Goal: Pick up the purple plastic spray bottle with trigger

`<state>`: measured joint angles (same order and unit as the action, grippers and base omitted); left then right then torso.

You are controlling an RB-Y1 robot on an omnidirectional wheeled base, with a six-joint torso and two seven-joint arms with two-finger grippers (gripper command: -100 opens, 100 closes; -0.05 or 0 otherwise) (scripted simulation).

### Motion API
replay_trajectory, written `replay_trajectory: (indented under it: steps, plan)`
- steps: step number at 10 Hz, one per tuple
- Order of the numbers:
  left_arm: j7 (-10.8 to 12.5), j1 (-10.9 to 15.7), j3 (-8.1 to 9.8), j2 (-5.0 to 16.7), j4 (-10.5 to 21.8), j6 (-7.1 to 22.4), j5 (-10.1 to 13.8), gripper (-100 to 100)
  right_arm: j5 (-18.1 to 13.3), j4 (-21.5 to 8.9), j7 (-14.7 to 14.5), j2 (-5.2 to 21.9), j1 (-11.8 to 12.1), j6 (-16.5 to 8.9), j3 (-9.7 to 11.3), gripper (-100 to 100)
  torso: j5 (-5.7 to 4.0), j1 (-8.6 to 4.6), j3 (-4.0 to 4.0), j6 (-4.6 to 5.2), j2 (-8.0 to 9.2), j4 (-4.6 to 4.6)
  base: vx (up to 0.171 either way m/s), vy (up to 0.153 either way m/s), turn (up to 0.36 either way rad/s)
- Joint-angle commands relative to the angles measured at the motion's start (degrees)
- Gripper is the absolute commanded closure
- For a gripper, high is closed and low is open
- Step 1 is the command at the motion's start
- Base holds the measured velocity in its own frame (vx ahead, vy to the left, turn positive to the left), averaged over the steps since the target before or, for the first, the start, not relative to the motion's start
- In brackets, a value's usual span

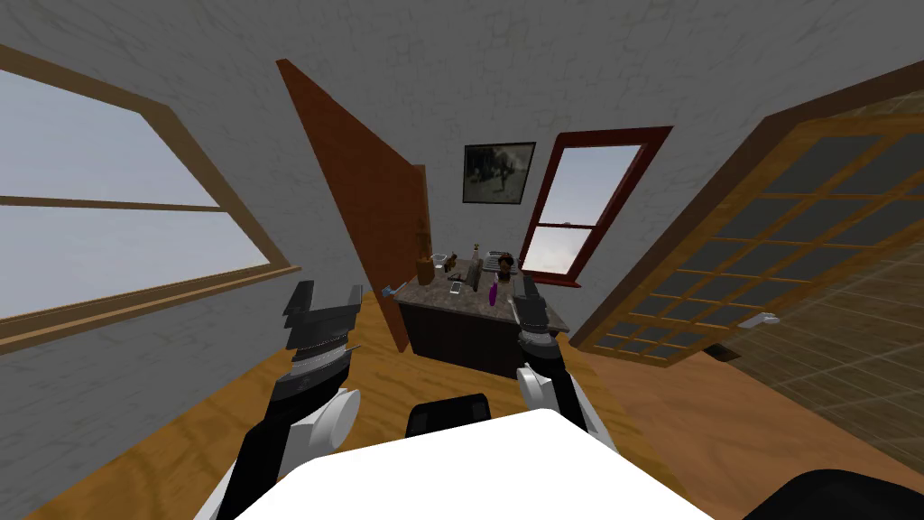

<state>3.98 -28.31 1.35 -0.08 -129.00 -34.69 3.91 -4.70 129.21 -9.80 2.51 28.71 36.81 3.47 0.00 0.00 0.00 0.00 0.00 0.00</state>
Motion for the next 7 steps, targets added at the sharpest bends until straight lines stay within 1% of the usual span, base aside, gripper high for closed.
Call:
replay_trajectory:
  steps: [1,3,4,6,7]
  plan:
    - [0.0,0.0,0.0,0.0,0.0,0.0,0.0,0,-0.59,-0.34,-0.14,2.0,0.07,-0.81,-0.02,-100,0.0,0.0,0.0,0.0,0.0,0.0,0.011,0.0,-0.05]
    - [0.0,0.0,0.0,0.0,0.0,0.0,0.0,0,-1.44,-0.84,-0.33,3.74,0.16,-1.94,-0.01,-100,0.0,-0.01,-0.04,0.01,-0.06,-0.01,0.022,0.0,-0.056]
    - [0.0,0.0,0.0,0.0,0.0,0.0,0.0,0,-2.61,-1.5,-0.57,5.53,0.3,-3.38,0.05,-100,-0.01,-0.03,-0.05,0.01,-0.08,-0.02,0.037,-0.008,-0.118]
    - [0.0,-0.01,0.0,0.0,0.0,0.0,0.0,0,-4.02,-2.26,-0.84,7.36,0.46,-5.04,0.14,-100,-0.02,-0.06,-0.09,0.01,-0.15,-0.03,0.039,-0.011,-0.102]
    - [0.0,-0.01,0.0,0.0,0.0,0.0,0.0,0,-5.6,-3.09,-1.15,9.19,0.66,-6.88,0.26,-100,-0.01,-0.05,-0.08,0.01,-0.14,-0.03,0.049,-0.017,-0.156]
